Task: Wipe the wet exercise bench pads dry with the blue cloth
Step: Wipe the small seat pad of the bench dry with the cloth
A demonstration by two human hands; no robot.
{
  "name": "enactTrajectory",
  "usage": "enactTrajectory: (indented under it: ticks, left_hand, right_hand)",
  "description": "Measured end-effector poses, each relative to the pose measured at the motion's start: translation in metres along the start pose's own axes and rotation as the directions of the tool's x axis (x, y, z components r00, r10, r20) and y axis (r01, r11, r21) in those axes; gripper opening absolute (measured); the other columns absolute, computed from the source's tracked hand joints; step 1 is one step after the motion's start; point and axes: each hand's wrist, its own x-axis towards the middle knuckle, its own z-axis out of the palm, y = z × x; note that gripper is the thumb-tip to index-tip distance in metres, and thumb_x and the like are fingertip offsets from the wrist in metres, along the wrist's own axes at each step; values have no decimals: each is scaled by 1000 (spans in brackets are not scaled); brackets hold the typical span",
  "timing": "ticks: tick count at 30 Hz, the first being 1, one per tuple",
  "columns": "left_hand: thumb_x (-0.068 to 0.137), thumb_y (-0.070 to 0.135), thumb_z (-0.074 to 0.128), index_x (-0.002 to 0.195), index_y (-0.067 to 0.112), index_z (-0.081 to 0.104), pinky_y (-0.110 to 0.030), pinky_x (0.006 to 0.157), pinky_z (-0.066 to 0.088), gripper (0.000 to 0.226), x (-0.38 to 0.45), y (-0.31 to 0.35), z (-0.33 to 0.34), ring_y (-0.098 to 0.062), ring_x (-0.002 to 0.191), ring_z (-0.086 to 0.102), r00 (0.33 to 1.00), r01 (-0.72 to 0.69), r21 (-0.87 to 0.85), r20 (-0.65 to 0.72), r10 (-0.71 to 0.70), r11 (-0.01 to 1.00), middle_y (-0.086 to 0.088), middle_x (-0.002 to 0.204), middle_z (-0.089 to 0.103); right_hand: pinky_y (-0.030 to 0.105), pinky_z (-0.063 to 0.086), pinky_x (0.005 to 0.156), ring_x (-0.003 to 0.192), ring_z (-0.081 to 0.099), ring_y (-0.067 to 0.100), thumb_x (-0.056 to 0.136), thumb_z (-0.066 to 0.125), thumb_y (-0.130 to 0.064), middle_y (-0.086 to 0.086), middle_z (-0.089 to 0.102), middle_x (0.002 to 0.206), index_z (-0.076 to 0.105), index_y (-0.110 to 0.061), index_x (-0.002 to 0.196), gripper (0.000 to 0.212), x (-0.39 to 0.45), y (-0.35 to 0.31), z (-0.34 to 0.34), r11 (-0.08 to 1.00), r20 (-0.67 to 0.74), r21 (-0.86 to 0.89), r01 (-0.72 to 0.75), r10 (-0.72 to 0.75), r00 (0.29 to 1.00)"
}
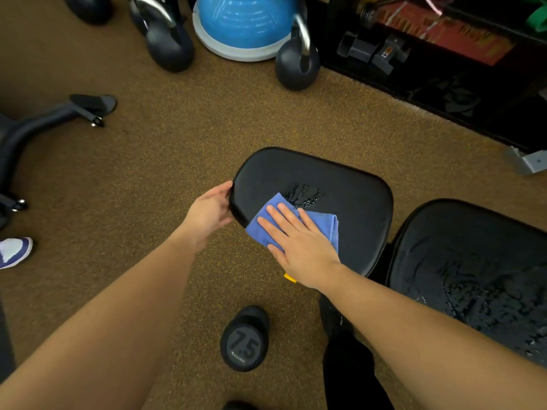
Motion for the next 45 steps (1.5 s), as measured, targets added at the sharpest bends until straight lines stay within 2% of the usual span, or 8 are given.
enactTrajectory:
  ticks: [6, 11, 19, 25, 38, 40, 42, 45]
  left_hand:
    - [102, 36, 51, 137, 26, 59, -38, 106, 46, 37, 4, 6, -1, -20, 122, 56, 999, 43, -6, 0, -43, 999, 12, 128, 59]
    - [102, 39, 48, 118, 31, 65, -34, 89, 49, 25, 8, 7, 3, -14, 110, 64, 998, -35, 75, -42, 38, 997, 15, 111, 68]
    - [100, 9, 55, 149, 24, 41, -36, 112, 40, 52, 8, -3, 12, -20, 135, 46, 978, -176, 407, -31, 206, 896, 4, 148, 47]
    - [98, 7, 57, 147, 29, 44, -25, 92, 39, 55, 12, -7, 12, -13, 123, 50, 970, -193, 400, -59, 235, 896, 9, 139, 50]
    - [99, 5, 56, 144, 30, 47, -16, 80, 45, 53, 7, -6, 18, -10, 113, 51, 969, -167, 352, -112, 219, 921, 13, 131, 50]
    - [98, 9, 58, 147, 28, 44, -24, 94, 48, 55, 3, -7, 18, -13, 121, 50, 966, -163, 366, -130, 224, 916, 10, 139, 49]
    - [95, 19, 62, 146, 30, 43, -37, 105, 45, 55, -3, -9, 20, -14, 127, 49, 932, -201, 431, -191, 307, 879, 7, 141, 46]
    - [95, 33, 60, 119, 29, 56, -34, 85, 49, 25, -24, -8, 32, -9, 97, 57, 840, -304, 483, -272, 470, 821, 11, 110, 57]
  right_hand:
    - [44, 14, 124, 153, 16, 19, 105, 22, -38, -1, 26, 164, 34, -26, 154, 52, 27, -8, -1, 990, -20, 76, 119, -117, 993]
    - [37, 38, 106, 121, 53, 19, 100, 53, -21, -4, 62, 131, 56, -22, 136, 36, 17, -1, -20, 902, -169, 237, 362, -328, 929]
    - [34, 39, 106, 119, 54, 24, 99, 49, -26, 4, 61, 128, 62, -15, 130, 35, -6, 85, -60, 892, -443, 452, 15, 210, 872]
    - [45, 11, 124, 154, 3, 9, 102, 28, -57, -9, 15, 166, 29, -42, 153, 54, -1, 169, -45, 966, 112, 212, -149, 128, 985]
    - [31, 2, 121, 151, 4, 0, 102, 28, -51, -21, 19, 162, 33, -44, 152, 50, -24, 91, -28, 965, 46, 250, 77, -91, 995]
    - [26, 0, 120, 150, 7, -3, 104, 33, -47, -24, 24, 160, 41, -43, 148, 45, -27, 85, -25, 942, 38, 316, 113, -132, 991]
    - [19, 4, 118, 146, 17, -9, 104, 44, -39, -27, 37, 152, 51, -39, 142, 38, -25, 78, -29, 880, 28, 468, 83, -109, 994]
    - [9, 28, 105, 125, 43, -18, 102, 55, -24, -32, 55, 128, 59, -38, 130, 32, -19, 66, -49, 638, 40, 764, -99, 106, 994]
